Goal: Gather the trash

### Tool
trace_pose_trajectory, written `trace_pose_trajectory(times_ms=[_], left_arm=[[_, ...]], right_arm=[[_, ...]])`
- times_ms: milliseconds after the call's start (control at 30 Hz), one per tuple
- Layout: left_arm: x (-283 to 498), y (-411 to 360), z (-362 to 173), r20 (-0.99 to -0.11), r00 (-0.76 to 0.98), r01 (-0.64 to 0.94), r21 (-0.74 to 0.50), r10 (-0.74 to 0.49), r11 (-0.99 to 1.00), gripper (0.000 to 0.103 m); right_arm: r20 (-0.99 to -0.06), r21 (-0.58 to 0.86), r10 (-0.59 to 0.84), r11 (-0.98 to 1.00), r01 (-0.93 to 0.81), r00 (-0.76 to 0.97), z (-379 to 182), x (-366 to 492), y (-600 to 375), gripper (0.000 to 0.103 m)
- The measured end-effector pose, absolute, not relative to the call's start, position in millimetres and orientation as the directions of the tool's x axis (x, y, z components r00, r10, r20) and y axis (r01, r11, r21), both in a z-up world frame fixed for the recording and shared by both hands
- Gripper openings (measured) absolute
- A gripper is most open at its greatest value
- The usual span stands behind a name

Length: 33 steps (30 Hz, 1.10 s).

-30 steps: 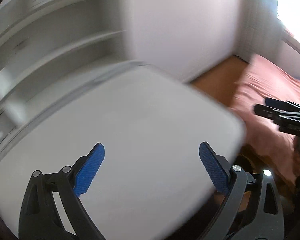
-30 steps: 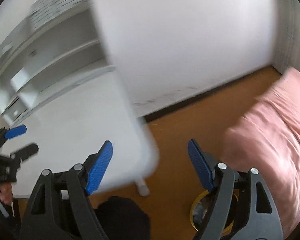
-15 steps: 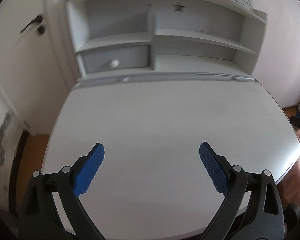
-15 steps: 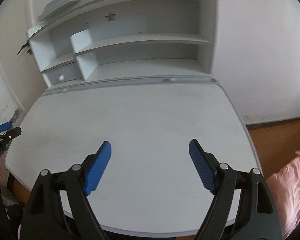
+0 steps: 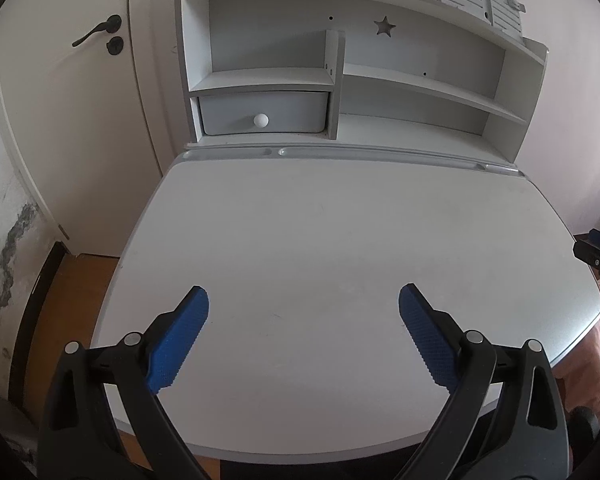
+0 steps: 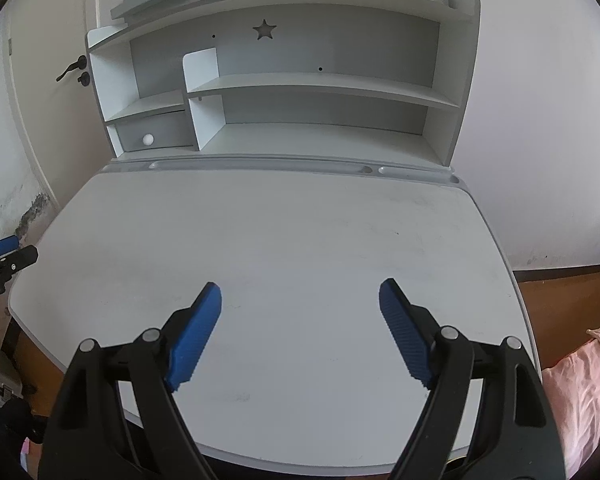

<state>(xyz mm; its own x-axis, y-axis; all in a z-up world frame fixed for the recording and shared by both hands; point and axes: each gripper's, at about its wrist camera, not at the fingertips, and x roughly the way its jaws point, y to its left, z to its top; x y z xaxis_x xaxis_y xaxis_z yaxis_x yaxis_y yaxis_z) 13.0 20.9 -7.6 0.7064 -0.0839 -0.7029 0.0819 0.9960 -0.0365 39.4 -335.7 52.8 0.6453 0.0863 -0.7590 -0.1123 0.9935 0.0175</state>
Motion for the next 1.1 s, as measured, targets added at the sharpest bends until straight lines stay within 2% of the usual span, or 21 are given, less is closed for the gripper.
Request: trace_pose_trajectory(times_ms=[200, 1100], left_arm=[[16.5, 18.3, -8.8, -0.699, 0.71, 0.085, -0.033, -0.084, 0.996, 0.093], [12.8, 14.0, -8.1, -0.697, 0.711, 0.099, -0.025, -0.088, 0.995, 0.093]], right_arm=[[-0.755, 0.01, 0.077, 0.994, -0.105, 0.651, 53.3, 35.4, -337.5, 0.082], [-0.758, 0.003, 0.074, 0.994, -0.109, 0.648, 53.9, 32.8, -337.1, 0.083]])
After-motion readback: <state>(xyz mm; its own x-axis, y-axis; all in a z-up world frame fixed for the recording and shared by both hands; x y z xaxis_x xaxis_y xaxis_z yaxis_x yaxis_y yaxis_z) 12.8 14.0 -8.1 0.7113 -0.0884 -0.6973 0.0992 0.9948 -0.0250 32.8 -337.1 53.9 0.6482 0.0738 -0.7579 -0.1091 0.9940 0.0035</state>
